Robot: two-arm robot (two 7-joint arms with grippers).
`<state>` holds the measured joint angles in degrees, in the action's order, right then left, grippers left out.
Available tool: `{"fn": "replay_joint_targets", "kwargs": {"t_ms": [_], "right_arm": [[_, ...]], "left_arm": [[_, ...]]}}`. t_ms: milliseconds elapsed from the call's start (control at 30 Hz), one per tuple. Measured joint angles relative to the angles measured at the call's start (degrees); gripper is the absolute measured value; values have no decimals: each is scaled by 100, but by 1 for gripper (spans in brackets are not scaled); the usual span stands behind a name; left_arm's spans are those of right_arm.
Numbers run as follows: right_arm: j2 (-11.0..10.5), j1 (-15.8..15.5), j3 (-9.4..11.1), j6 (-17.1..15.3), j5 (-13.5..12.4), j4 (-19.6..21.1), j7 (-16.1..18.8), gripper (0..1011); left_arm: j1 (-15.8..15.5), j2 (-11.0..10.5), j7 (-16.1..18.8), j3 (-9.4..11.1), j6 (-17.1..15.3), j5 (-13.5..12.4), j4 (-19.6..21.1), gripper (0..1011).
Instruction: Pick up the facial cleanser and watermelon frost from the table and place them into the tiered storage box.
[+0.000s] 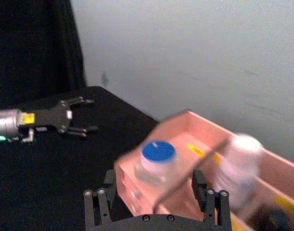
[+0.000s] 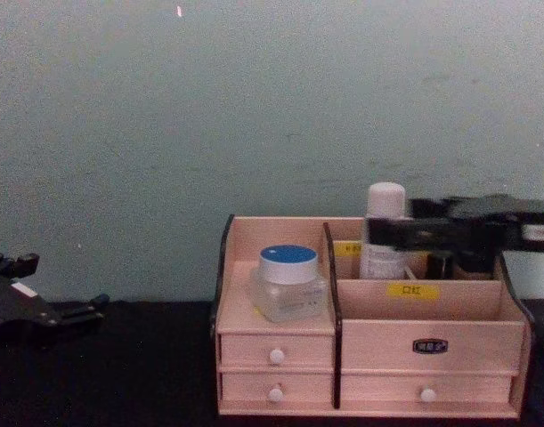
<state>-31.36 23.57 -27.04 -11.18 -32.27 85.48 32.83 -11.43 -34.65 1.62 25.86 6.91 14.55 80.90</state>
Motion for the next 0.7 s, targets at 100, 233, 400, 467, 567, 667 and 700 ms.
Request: {"fn": "replay_joint_targets", "kwargs": {"t_ms": [100, 233, 400, 467, 567, 667, 700], "right_arm": [[-321, -395, 243, -39, -122, 330, -245, 1002], [-715, -1055, 751, 125, -149, 740, -841, 1002], [-823, -1589, 1269, 449, 80, 948, -1592, 1002], [-776, -1785, 1497, 556, 245, 972, -2061, 1002], [-634, -1897, 1654, 519, 453, 915, -2572, 1002], [-509, -1896, 1664, 394, 612, 790, -2833, 1002], [-478, -1881, 1646, 363, 650, 755, -2867, 1002]], "left_arm": [[0, 0, 0, 0, 0, 0, 0, 1001], [0, 0, 0, 0, 0, 0, 0, 1001], [0, 0, 0, 0, 0, 0, 0, 1001], [0, 0, 0, 0, 0, 0, 0, 1001], [0, 0, 0, 0, 0, 0, 0, 1001], [0, 0, 0, 0, 0, 0, 0, 1001], [0, 0, 0, 0, 0, 0, 0, 1001]]}}
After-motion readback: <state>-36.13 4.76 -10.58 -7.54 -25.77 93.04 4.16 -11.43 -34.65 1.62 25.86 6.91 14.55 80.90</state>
